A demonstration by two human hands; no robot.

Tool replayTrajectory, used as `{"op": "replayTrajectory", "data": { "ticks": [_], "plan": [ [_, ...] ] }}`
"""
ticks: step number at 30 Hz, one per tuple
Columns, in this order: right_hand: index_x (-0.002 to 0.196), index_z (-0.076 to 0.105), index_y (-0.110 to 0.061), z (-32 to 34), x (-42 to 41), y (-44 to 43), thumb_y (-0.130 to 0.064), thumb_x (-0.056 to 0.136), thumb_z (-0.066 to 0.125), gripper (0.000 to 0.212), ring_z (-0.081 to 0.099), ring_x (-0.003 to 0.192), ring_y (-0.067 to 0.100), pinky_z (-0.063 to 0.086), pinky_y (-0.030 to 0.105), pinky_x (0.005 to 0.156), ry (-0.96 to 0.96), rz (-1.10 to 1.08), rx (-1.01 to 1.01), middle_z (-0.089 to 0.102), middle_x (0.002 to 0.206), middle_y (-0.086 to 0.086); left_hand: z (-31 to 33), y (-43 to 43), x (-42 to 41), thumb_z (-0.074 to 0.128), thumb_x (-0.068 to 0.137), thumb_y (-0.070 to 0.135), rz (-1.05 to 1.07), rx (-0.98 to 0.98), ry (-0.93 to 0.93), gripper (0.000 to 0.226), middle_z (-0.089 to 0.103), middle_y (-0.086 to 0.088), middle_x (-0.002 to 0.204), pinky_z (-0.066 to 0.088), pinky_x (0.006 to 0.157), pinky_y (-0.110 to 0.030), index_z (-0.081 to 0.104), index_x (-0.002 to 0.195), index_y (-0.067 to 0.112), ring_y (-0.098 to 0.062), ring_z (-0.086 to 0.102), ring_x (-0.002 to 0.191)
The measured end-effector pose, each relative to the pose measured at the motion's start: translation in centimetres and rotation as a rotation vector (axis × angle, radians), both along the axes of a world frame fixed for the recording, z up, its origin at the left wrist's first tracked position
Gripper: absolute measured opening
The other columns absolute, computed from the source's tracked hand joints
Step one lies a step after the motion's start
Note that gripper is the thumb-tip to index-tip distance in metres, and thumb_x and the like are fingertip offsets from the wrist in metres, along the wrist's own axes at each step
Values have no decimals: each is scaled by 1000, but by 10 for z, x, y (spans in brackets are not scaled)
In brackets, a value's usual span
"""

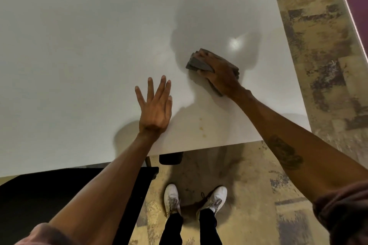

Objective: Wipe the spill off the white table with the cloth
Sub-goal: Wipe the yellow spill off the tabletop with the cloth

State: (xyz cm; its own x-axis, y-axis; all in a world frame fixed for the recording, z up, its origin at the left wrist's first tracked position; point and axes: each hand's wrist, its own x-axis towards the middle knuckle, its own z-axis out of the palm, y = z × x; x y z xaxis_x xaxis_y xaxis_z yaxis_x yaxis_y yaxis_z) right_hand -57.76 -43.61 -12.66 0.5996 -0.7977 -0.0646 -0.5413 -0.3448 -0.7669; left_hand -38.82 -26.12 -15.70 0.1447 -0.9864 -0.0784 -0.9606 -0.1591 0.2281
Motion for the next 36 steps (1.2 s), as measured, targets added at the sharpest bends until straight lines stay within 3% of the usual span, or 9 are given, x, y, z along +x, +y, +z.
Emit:
{"op": "replayTrajectory", "data": {
  "ticks": [5, 8, 14, 19, 27, 30, 36],
  "plan": [
    [145, 43, -8, -5, -9, 52, -17, 97, 56, 50, 35, 144, 22, 22, 36, 123, -16, 147, -77, 43, 152, 13, 3, 1, -2, 6, 109, 36, 23, 52, -1, 61, 14, 2, 173, 3, 124, -70, 18, 165, 18, -31, 1, 161],
    [145, 42, -6, -5, -15, 80, -20, 98, 52, 50, 29, 143, 13, 13, 19, 122, -32, 201, -56, 42, 152, 14, 5, 2, -4, 10, 110, 35, 34, 47, 23, 59, 16, 2, 173, 3, 124, -69, 21, 165, 18, -31, 3, 161],
    [146, 43, -11, -6, -29, 135, -20, 100, 52, 47, 21, 145, 5, 6, 13, 121, -8, 287, -50, 39, 155, 9, 3, 3, -5, 14, 112, 37, 44, 26, 26, 56, 15, 4, 173, 0, 125, -68, 21, 165, 20, -31, 2, 162],
    [146, 43, -13, -2, -45, 173, -21, 101, 52, 47, 27, 149, 17, 16, 33, 126, -22, 326, -40, 40, 155, 6, 1, 6, -6, 15, 112, 43, 47, -12, 46, 57, 21, 4, 171, -1, 125, -66, 27, 163, 21, -31, 8, 161],
    [140, 48, 1, -6, -66, 205, -13, 96, 61, 49, 34, 145, 31, 22, 45, 124, 18, 497, -215, 46, 149, 16, -3, 5, -4, 11, 109, 50, 36, -11, 43, 61, 26, 4, 169, 2, 124, -67, 29, 161, 24, -31, 11, 160],
    [139, 51, -2, -11, -66, 199, -22, 98, 55, 46, 33, 145, 35, 22, 50, 123, 70, 616, -337, 46, 149, 18, -2, 4, -3, 12, 108, 52, 36, 4, 21, 62, 26, 3, 169, 3, 124, -68, 29, 161, 24, -32, 12, 160],
    [135, 59, -16, -33, -68, 200, -16, 101, 55, 34, 31, 146, 32, 18, 53, 123, 125, 690, -699, 51, 147, 7, 2, 5, -7, 17, 110, 51, 49, 7, 32, 58, 24, 4, 170, 2, 125, -66, 29, 161, 27, -29, 8, 161]
  ]
}}
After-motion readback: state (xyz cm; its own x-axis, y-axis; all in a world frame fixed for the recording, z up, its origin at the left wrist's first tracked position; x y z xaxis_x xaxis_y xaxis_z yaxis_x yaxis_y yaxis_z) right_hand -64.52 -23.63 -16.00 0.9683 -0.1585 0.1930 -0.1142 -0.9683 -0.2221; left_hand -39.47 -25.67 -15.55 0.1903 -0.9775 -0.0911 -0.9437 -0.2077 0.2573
